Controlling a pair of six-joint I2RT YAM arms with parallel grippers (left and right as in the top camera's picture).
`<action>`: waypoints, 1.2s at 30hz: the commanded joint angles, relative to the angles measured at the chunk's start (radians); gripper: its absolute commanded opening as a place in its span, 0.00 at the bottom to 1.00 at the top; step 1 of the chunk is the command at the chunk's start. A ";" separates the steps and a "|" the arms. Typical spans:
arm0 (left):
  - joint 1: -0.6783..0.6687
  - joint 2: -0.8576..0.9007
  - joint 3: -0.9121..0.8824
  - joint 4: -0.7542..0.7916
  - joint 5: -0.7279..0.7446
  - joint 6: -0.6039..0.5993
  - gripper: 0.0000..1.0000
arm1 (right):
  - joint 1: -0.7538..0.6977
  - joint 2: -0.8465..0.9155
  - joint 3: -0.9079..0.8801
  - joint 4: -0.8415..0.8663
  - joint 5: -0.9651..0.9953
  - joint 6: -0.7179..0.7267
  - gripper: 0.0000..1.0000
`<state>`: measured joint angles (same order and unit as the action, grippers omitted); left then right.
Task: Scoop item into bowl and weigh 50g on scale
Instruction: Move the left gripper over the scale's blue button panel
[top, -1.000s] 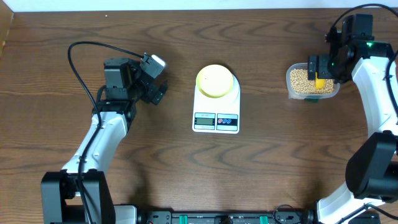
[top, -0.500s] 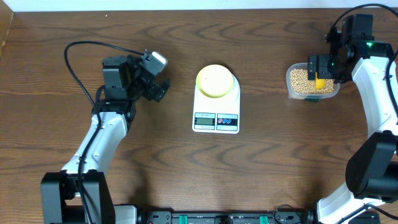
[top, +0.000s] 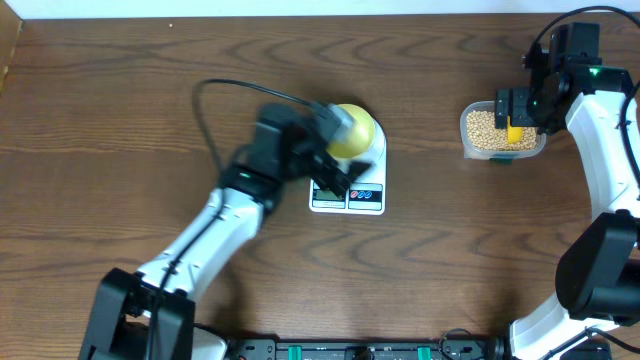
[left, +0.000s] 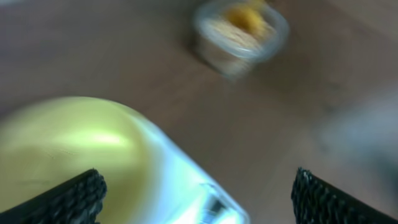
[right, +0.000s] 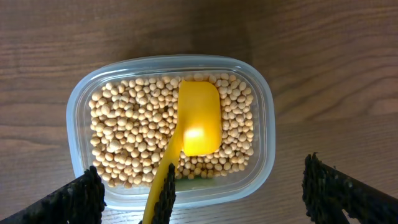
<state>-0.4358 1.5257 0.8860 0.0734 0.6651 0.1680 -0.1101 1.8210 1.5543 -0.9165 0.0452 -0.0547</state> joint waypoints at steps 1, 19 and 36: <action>-0.083 -0.011 0.015 -0.095 -0.011 -0.083 0.98 | -0.007 0.003 -0.003 0.001 0.008 0.005 0.99; -0.140 0.005 0.013 -0.518 -0.034 0.296 0.98 | -0.007 0.003 -0.003 0.001 0.008 0.005 0.99; -0.140 0.202 0.013 -0.439 -0.038 0.584 0.98 | -0.007 0.003 -0.003 0.000 0.008 0.005 0.99</action>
<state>-0.5724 1.6844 0.8871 -0.3779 0.6441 0.6674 -0.1101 1.8210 1.5543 -0.9165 0.0448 -0.0547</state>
